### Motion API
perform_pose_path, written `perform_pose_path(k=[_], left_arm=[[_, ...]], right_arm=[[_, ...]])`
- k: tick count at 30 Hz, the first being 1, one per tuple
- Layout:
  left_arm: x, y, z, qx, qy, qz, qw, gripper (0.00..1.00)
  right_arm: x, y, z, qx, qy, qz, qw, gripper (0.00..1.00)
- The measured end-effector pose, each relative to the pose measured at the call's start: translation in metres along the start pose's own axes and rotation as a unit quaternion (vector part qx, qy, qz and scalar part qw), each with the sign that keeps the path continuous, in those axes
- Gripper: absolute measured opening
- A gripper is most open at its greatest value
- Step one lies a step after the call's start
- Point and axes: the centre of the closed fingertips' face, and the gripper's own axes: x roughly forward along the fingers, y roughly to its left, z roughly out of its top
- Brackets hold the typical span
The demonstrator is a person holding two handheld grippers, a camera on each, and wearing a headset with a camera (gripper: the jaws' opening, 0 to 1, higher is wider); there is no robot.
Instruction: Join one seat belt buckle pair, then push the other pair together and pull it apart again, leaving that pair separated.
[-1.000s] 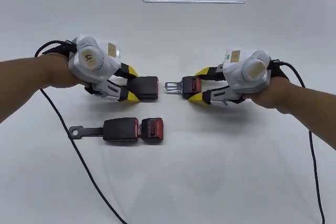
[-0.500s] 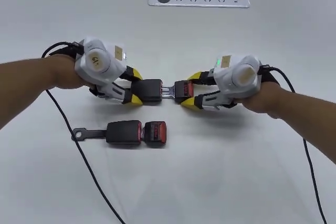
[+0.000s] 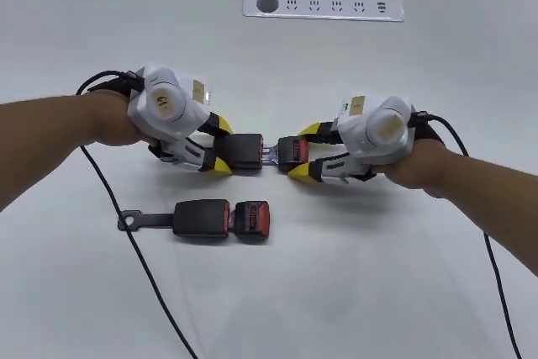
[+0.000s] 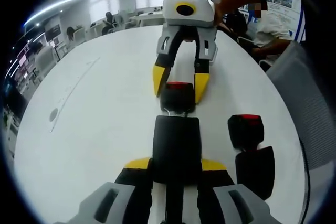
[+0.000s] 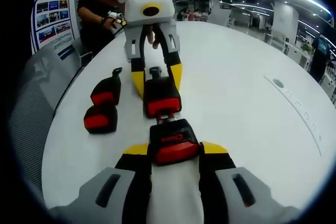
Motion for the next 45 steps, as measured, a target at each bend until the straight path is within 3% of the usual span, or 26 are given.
perform_pose_path(k=[12,18,45], left_arm=[[0.000,0.000,-0.002,0.005,0.008,-0.003,1.0000,0.33],[0.000,-0.002,-0.003,0.006,0.007,-0.003,1.0000,0.33],[-0.002,-0.005,0.000,0.017,0.006,-0.013,0.9998,0.33]], right_arm=[[0.002,0.001,0.004,0.005,0.000,-0.001,1.0000,0.33],[0.015,0.006,0.015,0.009,-0.005,-0.008,0.9999,0.33],[0.017,0.008,0.017,0.005,0.014,-0.009,0.9998,0.34]])
